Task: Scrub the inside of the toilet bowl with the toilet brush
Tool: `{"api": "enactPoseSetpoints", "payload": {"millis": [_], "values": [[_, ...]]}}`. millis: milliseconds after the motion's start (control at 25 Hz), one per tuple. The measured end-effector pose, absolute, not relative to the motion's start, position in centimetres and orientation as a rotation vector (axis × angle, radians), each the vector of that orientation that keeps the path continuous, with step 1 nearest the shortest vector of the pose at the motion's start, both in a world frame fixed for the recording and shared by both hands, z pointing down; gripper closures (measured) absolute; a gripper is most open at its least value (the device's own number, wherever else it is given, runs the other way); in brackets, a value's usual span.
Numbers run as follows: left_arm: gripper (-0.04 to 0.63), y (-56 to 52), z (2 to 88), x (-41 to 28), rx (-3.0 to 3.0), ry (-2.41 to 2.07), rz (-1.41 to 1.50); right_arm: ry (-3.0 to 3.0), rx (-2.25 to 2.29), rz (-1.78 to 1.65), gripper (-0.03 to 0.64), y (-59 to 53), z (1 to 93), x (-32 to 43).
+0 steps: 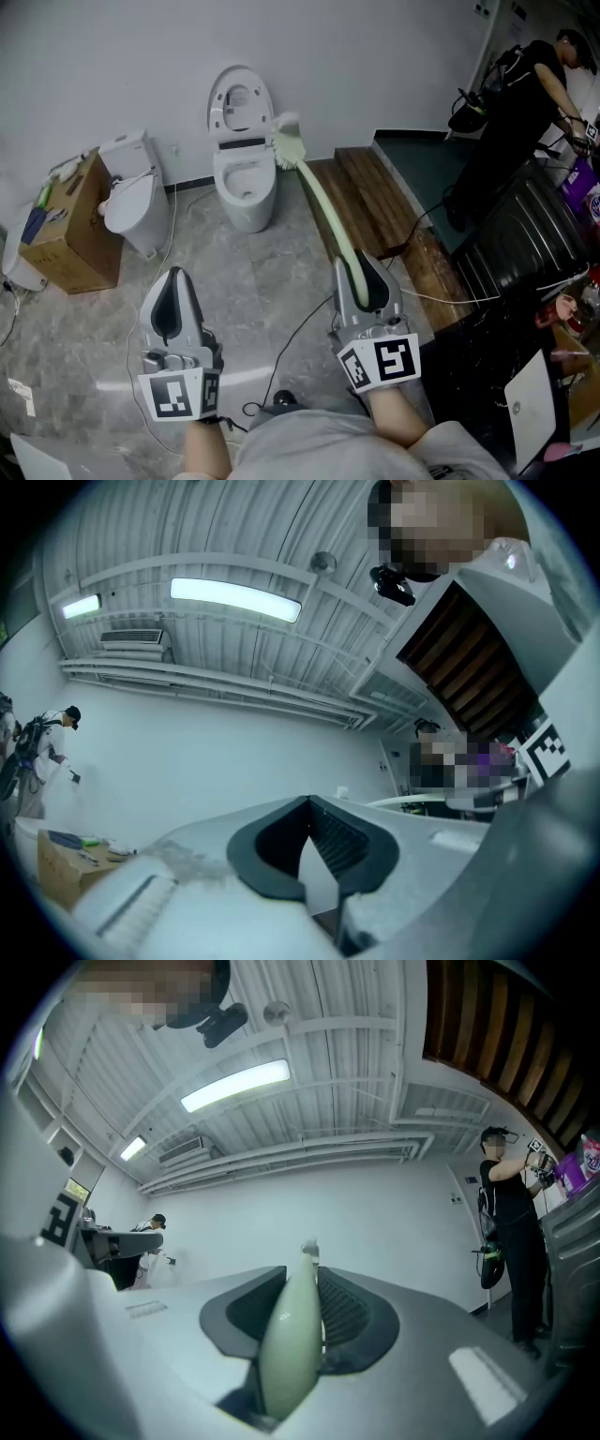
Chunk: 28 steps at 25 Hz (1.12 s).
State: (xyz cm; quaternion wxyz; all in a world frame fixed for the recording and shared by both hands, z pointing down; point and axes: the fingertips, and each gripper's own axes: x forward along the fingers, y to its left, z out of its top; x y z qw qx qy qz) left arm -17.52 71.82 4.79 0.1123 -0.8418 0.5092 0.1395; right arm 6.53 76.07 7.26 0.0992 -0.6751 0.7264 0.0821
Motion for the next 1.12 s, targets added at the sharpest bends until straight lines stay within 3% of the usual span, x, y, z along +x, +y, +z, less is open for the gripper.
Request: {"api": "enactPoseSetpoints", "payload": {"millis": [480,1120], "values": [[0.592,66.0,6.6,-17.8,-2.508,1.516,0.416,2.169,-2.018,0.205,0.514,70.2,9.4,6.2],[0.592,50.1,5.7,-14.7,-2.454,1.583,0.420,2.213,-1.947,0.216,0.514,53.0,8.2,10.0]]}}
